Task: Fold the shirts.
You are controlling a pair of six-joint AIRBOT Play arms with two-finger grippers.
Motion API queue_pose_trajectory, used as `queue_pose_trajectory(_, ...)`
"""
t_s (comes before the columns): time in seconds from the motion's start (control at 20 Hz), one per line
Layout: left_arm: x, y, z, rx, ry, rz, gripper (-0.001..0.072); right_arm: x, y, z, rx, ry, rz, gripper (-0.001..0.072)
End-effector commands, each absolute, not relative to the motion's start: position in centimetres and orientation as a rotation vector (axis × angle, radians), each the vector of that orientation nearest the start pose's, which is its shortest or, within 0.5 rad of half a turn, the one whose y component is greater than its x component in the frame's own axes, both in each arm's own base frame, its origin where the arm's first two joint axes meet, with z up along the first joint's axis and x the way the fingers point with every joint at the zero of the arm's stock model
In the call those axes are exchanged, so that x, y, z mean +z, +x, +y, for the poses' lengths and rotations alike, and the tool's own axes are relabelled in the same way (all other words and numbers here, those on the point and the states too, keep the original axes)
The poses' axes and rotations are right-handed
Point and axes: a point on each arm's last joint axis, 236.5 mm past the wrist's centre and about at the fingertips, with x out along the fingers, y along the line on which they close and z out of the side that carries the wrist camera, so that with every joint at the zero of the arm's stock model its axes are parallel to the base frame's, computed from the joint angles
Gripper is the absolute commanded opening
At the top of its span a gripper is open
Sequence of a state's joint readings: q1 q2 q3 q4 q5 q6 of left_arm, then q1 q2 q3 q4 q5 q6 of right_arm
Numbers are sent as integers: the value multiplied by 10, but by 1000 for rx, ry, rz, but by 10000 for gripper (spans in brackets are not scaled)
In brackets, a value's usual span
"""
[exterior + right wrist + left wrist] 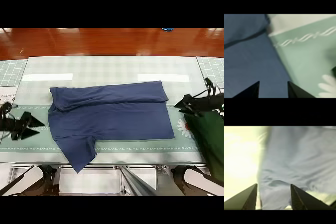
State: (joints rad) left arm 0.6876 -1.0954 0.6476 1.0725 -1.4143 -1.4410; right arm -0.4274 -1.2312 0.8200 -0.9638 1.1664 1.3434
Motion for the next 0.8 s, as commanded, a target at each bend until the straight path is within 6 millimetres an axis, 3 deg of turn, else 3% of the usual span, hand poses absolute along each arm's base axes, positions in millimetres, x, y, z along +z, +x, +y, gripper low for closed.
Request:
queue_pose_trajectory(0.0, -79, 178, 7, 149, -1070, 1571, 509, -44, 305, 16, 139, 807, 1220, 408)
queue_pose_trajectory(0.15, -96, 162, -22, 107, -1036, 1657, 510, -40, 303, 18, 149, 795, 1213, 408)
queue_pose_trajectory(0.3, -109, 152, -36, 118, -1040, 1689, 509, -40, 302, 19, 154, 796, 1219, 408)
queue_pose_trajectory(0.65, -112, 168, -65, -6, -1009, 1664, 509, -37, 304, 18, 140, 838, 1210, 408)
queue_pose_trajectory(0.75, -114, 162, -76, -66, -964, 1705, 507, -34, 303, 10, 112, 864, 1199, 408)
